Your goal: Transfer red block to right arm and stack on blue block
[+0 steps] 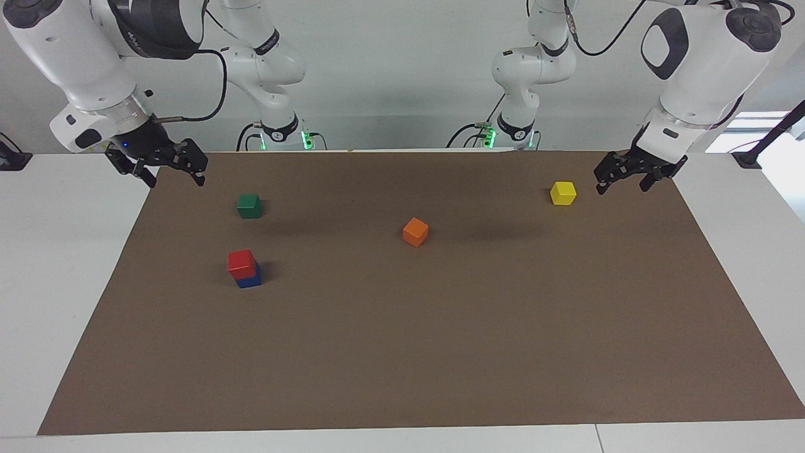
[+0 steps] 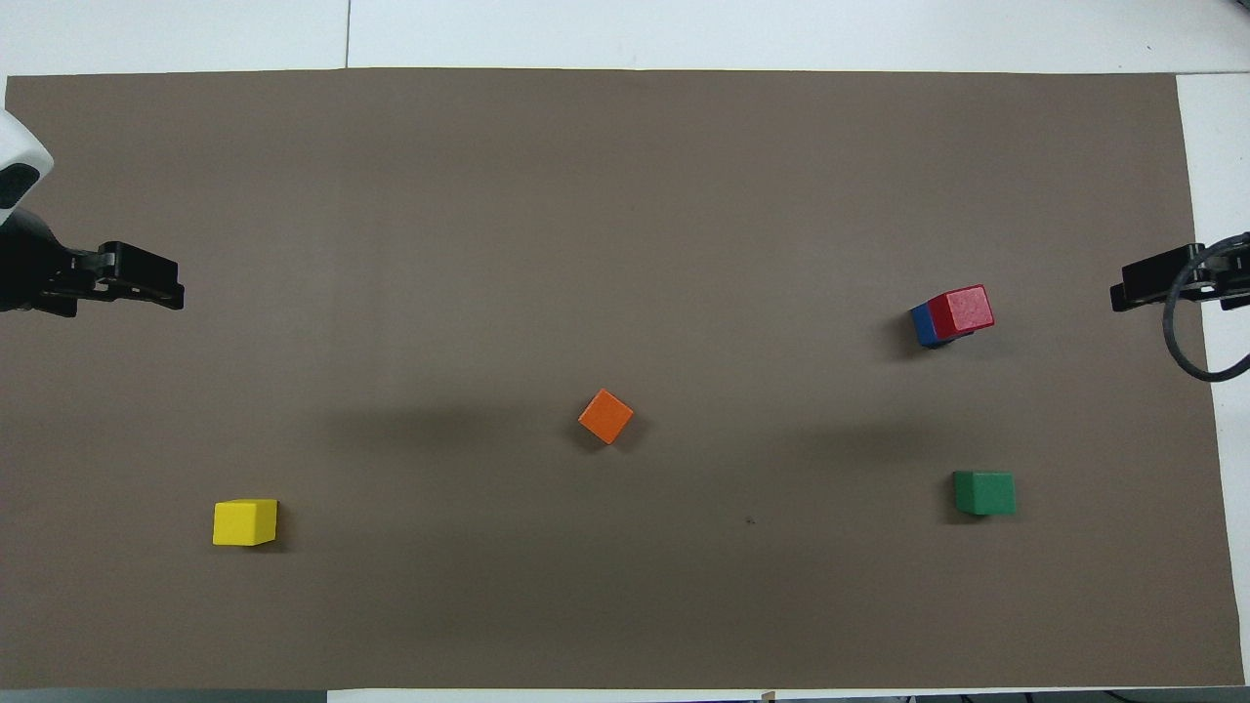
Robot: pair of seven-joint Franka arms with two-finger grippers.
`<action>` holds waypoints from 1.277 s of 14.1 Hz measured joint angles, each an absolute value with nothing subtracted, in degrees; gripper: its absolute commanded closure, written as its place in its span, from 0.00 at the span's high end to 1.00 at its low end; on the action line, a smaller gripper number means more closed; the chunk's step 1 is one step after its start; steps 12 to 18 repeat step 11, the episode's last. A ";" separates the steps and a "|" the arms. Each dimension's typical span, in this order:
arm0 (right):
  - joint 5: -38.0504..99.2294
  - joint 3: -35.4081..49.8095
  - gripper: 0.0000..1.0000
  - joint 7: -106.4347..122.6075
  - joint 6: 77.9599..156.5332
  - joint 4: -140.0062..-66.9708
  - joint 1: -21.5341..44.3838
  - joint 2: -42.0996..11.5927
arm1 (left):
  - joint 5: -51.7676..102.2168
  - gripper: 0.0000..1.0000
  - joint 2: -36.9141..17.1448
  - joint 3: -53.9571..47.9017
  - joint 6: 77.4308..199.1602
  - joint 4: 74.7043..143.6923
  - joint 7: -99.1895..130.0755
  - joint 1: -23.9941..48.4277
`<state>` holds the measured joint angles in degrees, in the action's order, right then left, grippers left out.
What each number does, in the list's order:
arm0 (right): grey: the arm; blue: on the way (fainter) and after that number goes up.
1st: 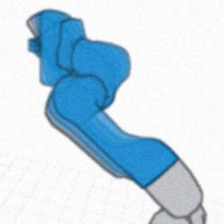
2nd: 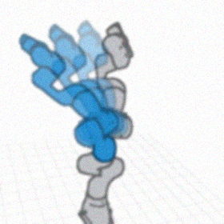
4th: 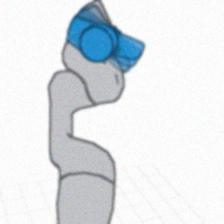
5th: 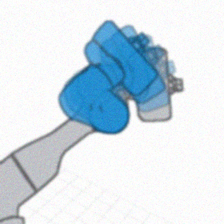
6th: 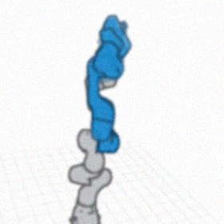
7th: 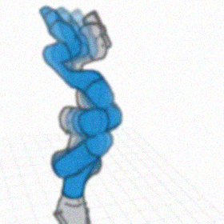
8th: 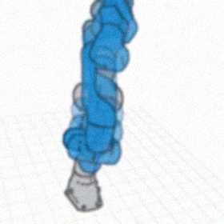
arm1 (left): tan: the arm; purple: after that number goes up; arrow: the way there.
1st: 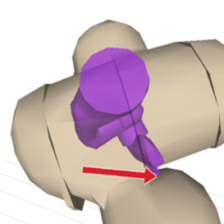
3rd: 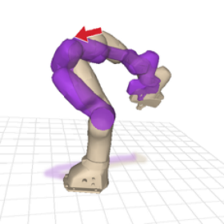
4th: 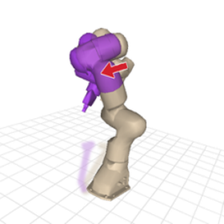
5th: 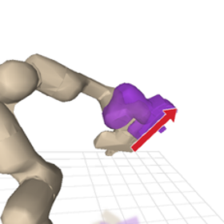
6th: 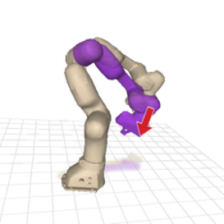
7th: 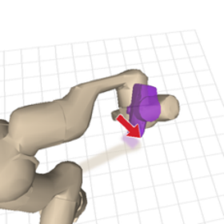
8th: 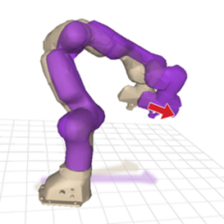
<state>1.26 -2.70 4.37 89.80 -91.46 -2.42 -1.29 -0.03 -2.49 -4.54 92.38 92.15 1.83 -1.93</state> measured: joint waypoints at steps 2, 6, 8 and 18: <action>1.26 -2.70 1.00 4.37 89.80 -91.46 -2.42 -1.29 | -0.03 1.00 -2.49 -4.54 92.38 92.15 1.83 -1.93; 0.97 -2.70 1.00 4.37 89.80 -91.46 -2.42 -1.29 | -0.03 1.00 -2.49 -4.54 92.38 92.15 1.83 -1.93; 0.22 -2.70 1.00 4.42 89.80 -91.46 -2.42 -1.29 | -0.03 1.00 -2.49 -4.54 92.38 92.15 1.83 -1.93; 0.11 -2.70 1.00 4.53 89.80 -91.46 -2.42 -1.29 | -0.03 1.00 -2.49 -4.54 92.38 92.15 1.83 -1.93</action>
